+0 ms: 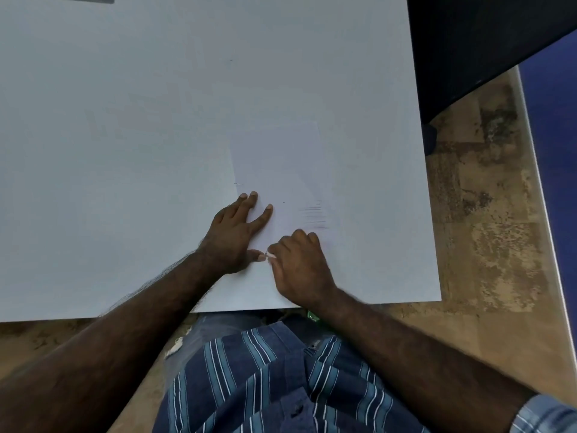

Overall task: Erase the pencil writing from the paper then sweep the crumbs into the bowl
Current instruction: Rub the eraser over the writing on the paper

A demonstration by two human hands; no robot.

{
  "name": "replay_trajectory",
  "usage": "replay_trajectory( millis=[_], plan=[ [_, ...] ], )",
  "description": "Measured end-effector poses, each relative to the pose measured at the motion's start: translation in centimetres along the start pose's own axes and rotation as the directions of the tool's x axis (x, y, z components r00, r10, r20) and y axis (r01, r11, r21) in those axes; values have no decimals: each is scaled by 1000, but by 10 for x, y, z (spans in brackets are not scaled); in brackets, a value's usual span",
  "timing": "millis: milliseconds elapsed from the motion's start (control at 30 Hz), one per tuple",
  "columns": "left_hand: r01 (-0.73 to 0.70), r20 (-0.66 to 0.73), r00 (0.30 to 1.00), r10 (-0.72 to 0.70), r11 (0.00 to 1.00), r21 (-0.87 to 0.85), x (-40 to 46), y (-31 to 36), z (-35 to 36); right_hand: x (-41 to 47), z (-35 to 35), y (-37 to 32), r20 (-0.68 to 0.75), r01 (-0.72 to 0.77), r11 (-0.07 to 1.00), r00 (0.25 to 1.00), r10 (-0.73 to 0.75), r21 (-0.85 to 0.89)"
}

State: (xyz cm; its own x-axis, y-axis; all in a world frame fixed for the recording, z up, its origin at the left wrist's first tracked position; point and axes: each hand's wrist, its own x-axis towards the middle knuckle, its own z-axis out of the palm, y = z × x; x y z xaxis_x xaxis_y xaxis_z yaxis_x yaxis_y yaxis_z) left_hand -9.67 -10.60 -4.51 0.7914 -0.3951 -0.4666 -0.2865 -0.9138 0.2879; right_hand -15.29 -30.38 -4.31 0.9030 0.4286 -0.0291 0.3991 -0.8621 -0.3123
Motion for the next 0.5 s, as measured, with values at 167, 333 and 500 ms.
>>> replay_trajectory(
  millis=[167, 333, 500],
  plan=[
    [9, 1, 1000, -9, 1000, -1, 2, 1, 2, 17, -8, 36, -97, -198, 980, 976, 194, -36],
    [17, -3, 1000, -17, 1000, 2, 3, 3, 3, 12, -10, 18, -110, -296, 950, 946, 306, 101],
    [7, -5, 1000, -7, 1000, -4, 1, 4, 1, 7, -2, -1, -10, -87, 995, 996, 88, 53]
  ],
)
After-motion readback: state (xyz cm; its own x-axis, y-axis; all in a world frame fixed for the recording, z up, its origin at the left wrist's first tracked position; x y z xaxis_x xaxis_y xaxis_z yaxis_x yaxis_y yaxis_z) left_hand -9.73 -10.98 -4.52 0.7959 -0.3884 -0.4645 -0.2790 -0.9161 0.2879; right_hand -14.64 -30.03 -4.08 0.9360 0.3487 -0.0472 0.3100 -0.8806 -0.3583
